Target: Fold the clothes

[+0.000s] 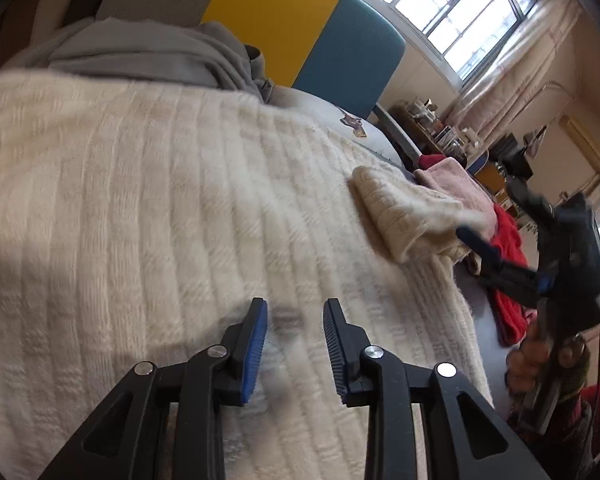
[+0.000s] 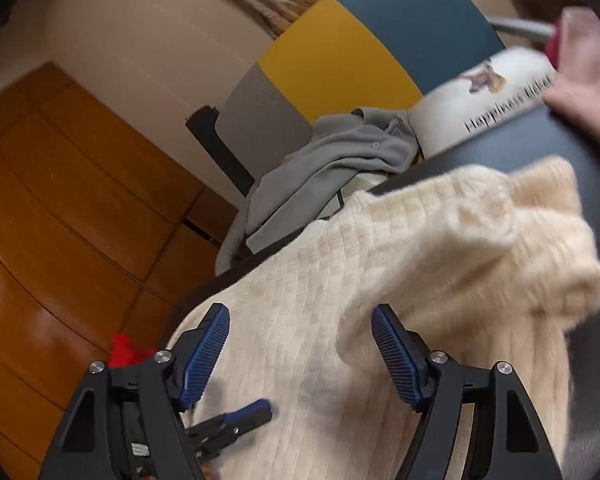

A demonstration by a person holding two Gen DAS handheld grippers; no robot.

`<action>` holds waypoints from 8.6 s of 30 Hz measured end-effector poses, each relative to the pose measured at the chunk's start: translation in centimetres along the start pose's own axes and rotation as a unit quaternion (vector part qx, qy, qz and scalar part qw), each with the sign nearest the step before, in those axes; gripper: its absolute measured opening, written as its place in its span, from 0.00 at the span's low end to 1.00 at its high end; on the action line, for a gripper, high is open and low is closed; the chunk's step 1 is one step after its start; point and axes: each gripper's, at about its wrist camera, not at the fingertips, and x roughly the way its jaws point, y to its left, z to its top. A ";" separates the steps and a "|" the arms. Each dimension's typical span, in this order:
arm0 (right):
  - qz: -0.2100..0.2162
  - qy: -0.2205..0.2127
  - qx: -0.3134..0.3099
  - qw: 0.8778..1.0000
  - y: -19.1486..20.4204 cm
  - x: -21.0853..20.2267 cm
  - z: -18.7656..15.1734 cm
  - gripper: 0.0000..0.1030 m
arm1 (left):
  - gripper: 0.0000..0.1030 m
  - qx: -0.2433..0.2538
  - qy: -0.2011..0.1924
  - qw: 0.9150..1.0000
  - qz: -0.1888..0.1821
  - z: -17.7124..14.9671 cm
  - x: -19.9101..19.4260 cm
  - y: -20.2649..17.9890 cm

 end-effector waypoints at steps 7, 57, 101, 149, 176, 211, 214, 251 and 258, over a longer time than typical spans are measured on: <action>0.011 0.004 0.096 0.995 -4.3 -4.1 -6.6 0.80 | 0.45 0.213 0.001 0.977 0.009 3.6 1.6 -10.6; -0.021 0.038 -0.060 0.997 -0.9 -1.4 -9.2 1.00 | 0.36 -0.332 -0.109 0.934 -0.081 2.8 -3.7 18.2; -0.322 0.093 -0.330 0.882 1.3 11.7 5.3 0.09 | 0.07 -0.059 -0.086 0.989 0.109 8.5 -3.8 14.1; -0.179 0.077 -0.302 0.933 8.5 8.1 -9.1 0.90 | 0.48 -0.157 -0.101 0.948 0.256 -16.6 -27.6 12.1; -0.186 0.118 -0.251 0.942 6.3 9.7 -9.7 1.00 | 0.05 -0.163 -0.185 0.969 0.030 -3.9 -24.4 8.4; 0.033 0.259 -0.550 0.793 29.0 18.2 -30.6 0.73 | 0.18 -0.193 -0.177 0.942 0.209 -15.6 -32.2 14.6; 0.006 0.293 -0.562 0.774 28.9 21.9 -32.7 0.92 | 0.19 -0.205 -0.176 0.941 0.204 -15.9 -32.3 15.3; 0.176 0.056 -0.112 0.976 23.5 17.2 5.4 0.16 | 0.23 -0.098 -0.126 0.986 0.045 -1.3 -15.5 9.3; 0.058 0.000 -0.031 0.998 8.9 10.0 8.1 0.16 | 0.23 -0.110 -0.084 0.990 0.039 2.3 -6.2 10.2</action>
